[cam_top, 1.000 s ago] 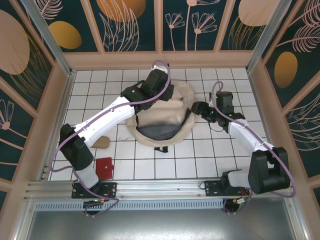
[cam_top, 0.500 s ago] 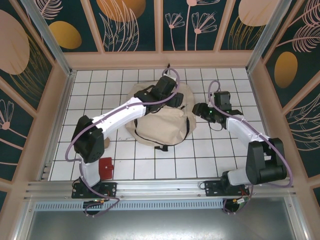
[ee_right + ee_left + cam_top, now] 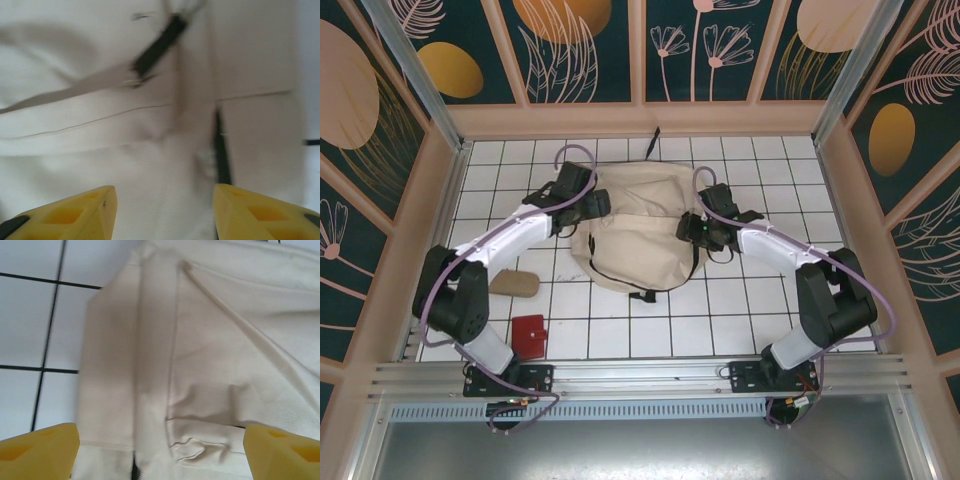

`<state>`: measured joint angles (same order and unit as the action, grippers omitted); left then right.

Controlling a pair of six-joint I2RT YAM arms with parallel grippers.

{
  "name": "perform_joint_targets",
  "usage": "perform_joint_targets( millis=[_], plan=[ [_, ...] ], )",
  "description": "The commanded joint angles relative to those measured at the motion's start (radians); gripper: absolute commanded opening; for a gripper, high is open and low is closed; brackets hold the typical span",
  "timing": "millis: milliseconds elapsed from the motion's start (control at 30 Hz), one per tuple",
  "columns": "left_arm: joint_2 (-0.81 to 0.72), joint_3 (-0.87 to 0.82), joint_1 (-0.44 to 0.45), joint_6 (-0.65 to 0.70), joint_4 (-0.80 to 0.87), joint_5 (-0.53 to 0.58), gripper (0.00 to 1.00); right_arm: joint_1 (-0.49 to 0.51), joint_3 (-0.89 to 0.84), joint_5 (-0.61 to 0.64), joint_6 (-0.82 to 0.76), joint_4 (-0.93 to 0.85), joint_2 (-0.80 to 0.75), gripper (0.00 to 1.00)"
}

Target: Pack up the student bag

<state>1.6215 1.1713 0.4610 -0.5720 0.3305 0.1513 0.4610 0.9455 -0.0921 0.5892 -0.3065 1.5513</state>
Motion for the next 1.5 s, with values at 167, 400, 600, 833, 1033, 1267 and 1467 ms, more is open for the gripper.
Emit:
perform_joint_targets(
  millis=[167, 400, 600, 833, 1033, 1267, 1467],
  plan=[
    [-0.051, -0.049, -0.051, -0.047, -0.065, -0.061, 0.90, 0.000, -0.100, 0.119, 0.134, -0.081, -0.004, 0.47],
    [-0.049, -0.047, -0.064, -0.038, -0.071, -0.082, 0.94, -0.003, -0.048, 0.286, 0.110, -0.147, 0.065, 0.21],
    [-0.053, -0.048, -0.067, -0.036, -0.073, -0.105, 0.95, -0.088, 0.027, 0.405, 0.038, -0.152, 0.132, 0.12],
    [-0.039, -0.050, -0.067, -0.044, -0.089, -0.158, 0.96, -0.248, 0.189, 0.460, -0.056, -0.058, 0.236, 0.15],
    [-0.018, -0.058, -0.067, -0.044, -0.126, -0.285, 0.95, -0.255, 0.281, 0.354, -0.120, -0.098, 0.194, 0.34],
    [0.013, -0.105, -0.065, -0.128, -0.194, -0.396, 0.89, -0.138, 0.225, 0.123, -0.184, -0.166, 0.019, 0.45],
    [0.049, -0.156, -0.065, -0.217, -0.263, -0.416, 0.82, 0.137, 0.239, 0.067, -0.182, -0.230, 0.031, 0.47]
  ],
)
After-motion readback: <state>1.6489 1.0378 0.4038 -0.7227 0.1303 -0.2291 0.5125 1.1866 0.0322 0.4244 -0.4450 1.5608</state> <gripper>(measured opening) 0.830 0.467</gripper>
